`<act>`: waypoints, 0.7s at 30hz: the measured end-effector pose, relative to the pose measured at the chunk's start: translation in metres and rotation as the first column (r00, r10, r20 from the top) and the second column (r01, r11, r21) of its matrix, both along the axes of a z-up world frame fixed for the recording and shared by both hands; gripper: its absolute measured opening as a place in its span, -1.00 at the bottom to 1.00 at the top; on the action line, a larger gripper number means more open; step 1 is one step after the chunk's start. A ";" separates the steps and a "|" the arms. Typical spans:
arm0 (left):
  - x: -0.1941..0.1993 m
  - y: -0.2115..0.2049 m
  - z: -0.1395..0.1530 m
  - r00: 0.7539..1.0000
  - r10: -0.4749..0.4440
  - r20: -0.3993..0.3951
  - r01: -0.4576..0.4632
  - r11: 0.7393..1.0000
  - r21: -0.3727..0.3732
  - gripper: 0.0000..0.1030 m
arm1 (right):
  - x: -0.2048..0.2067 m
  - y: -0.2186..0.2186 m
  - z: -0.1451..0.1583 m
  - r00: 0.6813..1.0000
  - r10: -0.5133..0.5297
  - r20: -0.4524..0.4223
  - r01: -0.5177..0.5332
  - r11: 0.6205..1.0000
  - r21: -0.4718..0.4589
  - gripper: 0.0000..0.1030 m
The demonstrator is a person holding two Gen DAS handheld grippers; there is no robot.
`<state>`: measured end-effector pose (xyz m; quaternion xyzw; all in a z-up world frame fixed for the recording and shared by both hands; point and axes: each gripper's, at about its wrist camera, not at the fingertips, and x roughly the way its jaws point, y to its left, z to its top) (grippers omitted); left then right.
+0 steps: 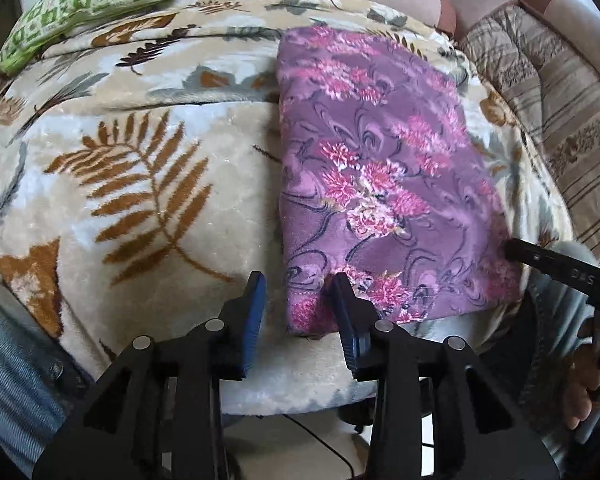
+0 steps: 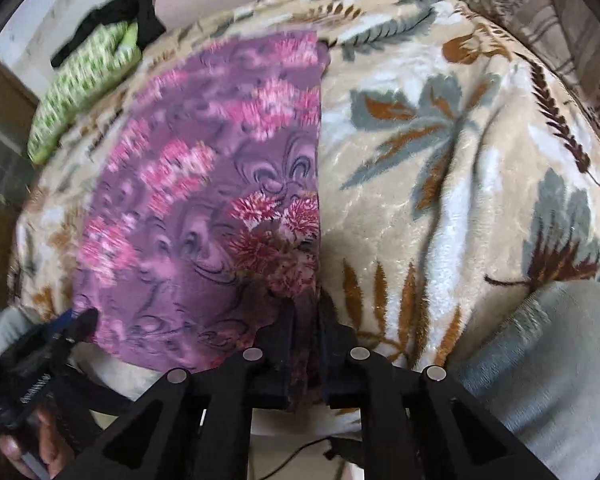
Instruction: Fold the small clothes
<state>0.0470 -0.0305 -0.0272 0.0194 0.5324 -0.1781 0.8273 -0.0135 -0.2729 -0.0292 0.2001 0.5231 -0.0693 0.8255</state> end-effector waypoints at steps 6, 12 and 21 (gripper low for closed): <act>-0.008 0.009 0.038 0.994 0.067 0.083 -0.072 0.996 0.049 -0.34 | -0.039 -0.005 0.055 0.991 -0.045 0.124 0.047 0.999 -0.014 0.11; -0.029 0.008 0.101 0.967 0.089 0.238 -0.104 0.993 0.049 0.34 | -0.060 0.027 0.127 0.966 0.002 0.259 0.049 0.980 -0.192 0.39; -0.067 0.007 0.165 0.922 0.113 0.370 -0.157 0.983 0.092 0.38 | -0.079 0.048 0.173 0.961 0.037 0.274 0.008 0.987 -0.161 0.55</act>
